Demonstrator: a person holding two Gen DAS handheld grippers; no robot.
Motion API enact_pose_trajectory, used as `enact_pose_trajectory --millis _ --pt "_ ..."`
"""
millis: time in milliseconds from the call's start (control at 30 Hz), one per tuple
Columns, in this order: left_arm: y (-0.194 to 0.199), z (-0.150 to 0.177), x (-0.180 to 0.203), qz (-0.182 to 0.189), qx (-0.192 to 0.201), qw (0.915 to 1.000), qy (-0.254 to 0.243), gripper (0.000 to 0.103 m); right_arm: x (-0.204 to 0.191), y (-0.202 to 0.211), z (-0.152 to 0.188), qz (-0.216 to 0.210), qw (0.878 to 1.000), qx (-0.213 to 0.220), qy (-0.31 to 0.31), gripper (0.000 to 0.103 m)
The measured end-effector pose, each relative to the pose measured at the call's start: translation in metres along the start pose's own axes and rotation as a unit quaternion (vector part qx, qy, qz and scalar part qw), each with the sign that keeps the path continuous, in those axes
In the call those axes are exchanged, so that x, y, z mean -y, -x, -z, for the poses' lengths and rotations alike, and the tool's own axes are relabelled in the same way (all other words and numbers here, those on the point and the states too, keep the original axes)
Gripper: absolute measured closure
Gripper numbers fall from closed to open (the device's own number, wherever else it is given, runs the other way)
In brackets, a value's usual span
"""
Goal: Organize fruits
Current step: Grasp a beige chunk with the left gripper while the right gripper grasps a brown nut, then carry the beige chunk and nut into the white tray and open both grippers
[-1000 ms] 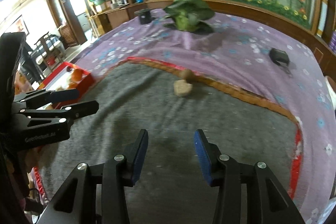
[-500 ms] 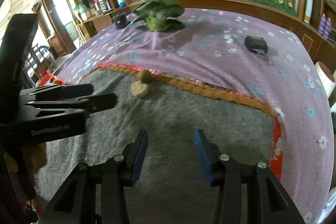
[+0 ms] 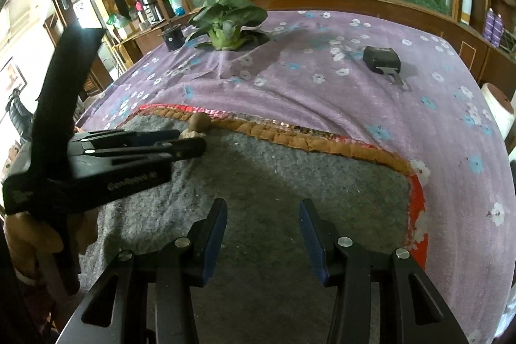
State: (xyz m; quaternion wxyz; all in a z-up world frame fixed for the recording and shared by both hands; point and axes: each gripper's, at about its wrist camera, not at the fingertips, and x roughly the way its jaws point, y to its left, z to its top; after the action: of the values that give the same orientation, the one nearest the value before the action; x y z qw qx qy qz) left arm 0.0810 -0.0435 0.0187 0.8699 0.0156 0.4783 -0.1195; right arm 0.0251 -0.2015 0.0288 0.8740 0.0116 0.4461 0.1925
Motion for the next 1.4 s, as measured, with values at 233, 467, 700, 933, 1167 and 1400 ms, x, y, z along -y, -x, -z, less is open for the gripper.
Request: enact_pose_trajectory --millis 233,467,700,933,1167,1400 --pt "0.02 0.016 -0.015 -0.017 0.01 0.9998 0.007 0.078 -0.026 -0.013 -0.019 -0.005 0.999 -0.001 0.035 0.058" --pt "0.043 0.029 -0.036 -0.027 0.021 0.999 0.028 0.078 -0.056 -0.047 -0.048 -0.018 0.996 0.007 0.087 0.058" --pt "0.055 0.039 -0.051 -0.037 0.023 0.9981 0.043 0.078 -0.06 -0.08 -0.06 -0.008 0.994 -0.019 0.104 0.08" --pt "0.066 0.045 -0.055 -0.041 0.031 0.9976 0.047 0.078 -0.06 -0.053 -0.051 -0.008 0.995 -0.005 0.097 0.081" --pt "0.089 0.057 -0.064 -0.042 0.042 0.9965 0.058 0.078 -0.077 -0.025 -0.033 -0.023 0.995 0.006 0.094 0.081" --pt "0.12 0.077 -0.079 -0.056 0.057 0.9945 0.067 0.078 -0.116 -0.009 -0.013 -0.051 0.992 0.009 0.116 0.081"
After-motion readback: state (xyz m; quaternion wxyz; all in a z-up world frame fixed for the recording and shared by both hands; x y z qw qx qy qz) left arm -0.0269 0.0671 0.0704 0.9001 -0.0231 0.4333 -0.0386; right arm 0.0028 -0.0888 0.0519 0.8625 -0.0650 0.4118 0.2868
